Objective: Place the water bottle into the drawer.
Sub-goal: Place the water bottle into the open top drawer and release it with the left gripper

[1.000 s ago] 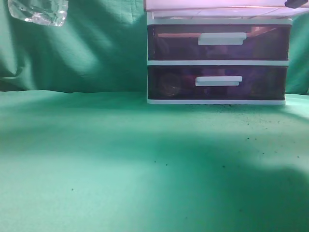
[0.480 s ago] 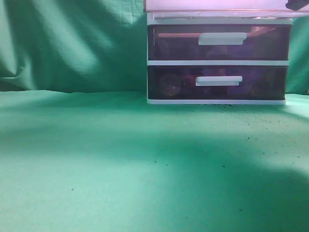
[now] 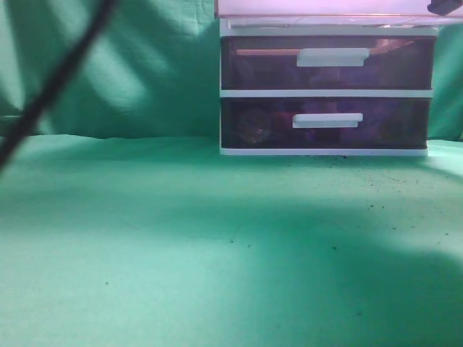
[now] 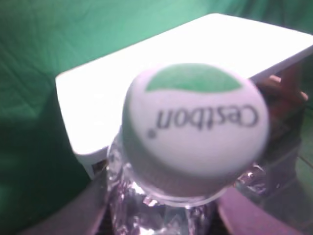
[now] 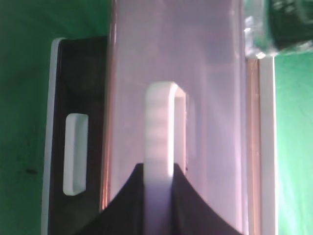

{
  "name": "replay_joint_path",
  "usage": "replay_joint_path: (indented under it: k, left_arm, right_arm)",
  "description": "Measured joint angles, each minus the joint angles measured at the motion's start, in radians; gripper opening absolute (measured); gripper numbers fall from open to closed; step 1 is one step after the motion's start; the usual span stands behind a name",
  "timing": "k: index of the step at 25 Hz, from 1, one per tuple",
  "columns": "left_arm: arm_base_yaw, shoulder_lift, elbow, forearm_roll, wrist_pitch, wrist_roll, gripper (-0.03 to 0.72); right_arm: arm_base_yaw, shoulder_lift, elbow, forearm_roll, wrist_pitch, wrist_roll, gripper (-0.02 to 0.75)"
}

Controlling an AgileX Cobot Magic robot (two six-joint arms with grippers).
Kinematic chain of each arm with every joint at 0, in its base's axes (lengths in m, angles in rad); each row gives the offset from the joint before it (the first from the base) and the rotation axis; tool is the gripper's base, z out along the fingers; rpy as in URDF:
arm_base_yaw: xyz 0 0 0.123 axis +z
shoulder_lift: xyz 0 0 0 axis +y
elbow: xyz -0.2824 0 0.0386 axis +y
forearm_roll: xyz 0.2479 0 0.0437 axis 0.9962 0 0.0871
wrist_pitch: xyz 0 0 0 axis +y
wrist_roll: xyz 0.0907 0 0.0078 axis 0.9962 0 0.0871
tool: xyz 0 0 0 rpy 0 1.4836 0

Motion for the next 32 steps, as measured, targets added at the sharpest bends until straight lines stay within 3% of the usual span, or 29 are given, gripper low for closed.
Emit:
replay_joint_path:
  k: [3, 7, 13, 15, 18, 20, 23, 25, 32]
  left_arm:
    - [0.036, 0.028, -0.008, -0.16, -0.014, 0.012, 0.257]
    - [0.062, 0.056, -0.008, -0.347, -0.008, 0.147, 0.257]
    - [0.066, 0.072, -0.014, -0.445, 0.024, 0.239, 0.257]
    - [0.068, 0.072, -0.014, -0.457, 0.024, 0.248, 0.349]
    - [0.066, 0.072, -0.018, -0.47, 0.018, 0.253, 0.574]
    - [0.06, 0.073, -0.018, -0.47, -0.015, 0.254, 0.648]
    - [0.048, 0.073, -0.018, -0.462, -0.078, 0.255, 0.644]
    - [0.044, 0.075, -0.018, -0.448, -0.135, 0.263, 0.569]
    - [0.043, 0.165, -0.019, -0.392, -0.382, 0.317, 0.543]
  right_arm:
    - [0.002, 0.0, 0.0, 0.002, 0.0, 0.0, 0.076]
    - [0.002, 0.0, 0.0, 0.002, 0.0, 0.009, 0.076]
    - [0.002, 0.002, 0.001, 0.002, 0.002, 0.011, 0.076]
    - [0.002, 0.004, 0.001, 0.002, 0.002, 0.011, 0.076]
    - [0.002, 0.007, 0.001, 0.002, -0.002, 0.011, 0.076]
    - [0.002, 0.009, 0.001, 0.002, -0.006, 0.011, 0.076]
    - [0.002, 0.009, 0.001, 0.002, -0.006, 0.011, 0.076]
    - [0.002, 0.009, 0.001, 0.002, -0.006, 0.011, 0.076]
    - [0.002, 0.009, 0.001, 0.002, -0.006, 0.027, 0.076]
